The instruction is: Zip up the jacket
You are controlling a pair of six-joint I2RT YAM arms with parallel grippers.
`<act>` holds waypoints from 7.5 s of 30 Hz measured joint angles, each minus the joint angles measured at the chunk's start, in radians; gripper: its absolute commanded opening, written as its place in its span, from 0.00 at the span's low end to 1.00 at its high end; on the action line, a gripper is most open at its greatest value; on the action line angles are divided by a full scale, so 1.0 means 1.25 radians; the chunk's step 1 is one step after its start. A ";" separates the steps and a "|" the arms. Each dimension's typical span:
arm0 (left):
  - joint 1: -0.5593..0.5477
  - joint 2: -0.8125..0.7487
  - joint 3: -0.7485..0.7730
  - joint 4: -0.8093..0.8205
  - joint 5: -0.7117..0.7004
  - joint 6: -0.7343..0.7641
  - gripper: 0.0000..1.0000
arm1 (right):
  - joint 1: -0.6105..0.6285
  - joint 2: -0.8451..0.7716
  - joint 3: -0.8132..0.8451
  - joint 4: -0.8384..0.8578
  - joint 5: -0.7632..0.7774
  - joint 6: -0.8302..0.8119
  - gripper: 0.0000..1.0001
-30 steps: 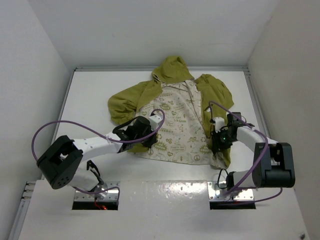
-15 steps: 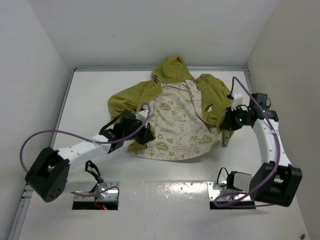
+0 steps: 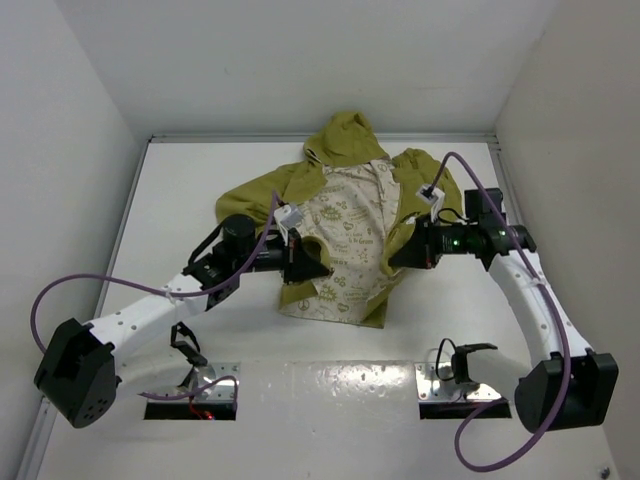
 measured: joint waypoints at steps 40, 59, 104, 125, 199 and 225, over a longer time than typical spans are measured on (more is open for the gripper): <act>-0.046 -0.058 0.017 0.367 0.178 -0.231 0.00 | 0.236 0.003 -0.065 0.669 -0.226 0.678 0.00; 0.063 -0.067 -0.049 0.555 0.079 -0.455 0.00 | 0.236 0.072 0.014 0.773 -0.190 0.768 0.00; 0.126 -0.050 -0.031 0.600 0.049 -0.567 0.00 | 0.263 0.211 0.135 0.960 -0.157 0.931 0.00; 0.120 -0.050 -0.031 0.600 0.049 -0.567 0.00 | 0.265 0.216 0.148 0.961 -0.158 0.938 0.00; 0.028 -0.035 0.136 0.133 0.136 -0.216 0.00 | 0.333 0.154 0.325 0.066 -0.042 0.020 0.00; 0.036 -0.035 0.093 0.234 0.074 -0.305 0.00 | 0.251 0.067 0.096 0.488 -0.117 0.501 0.51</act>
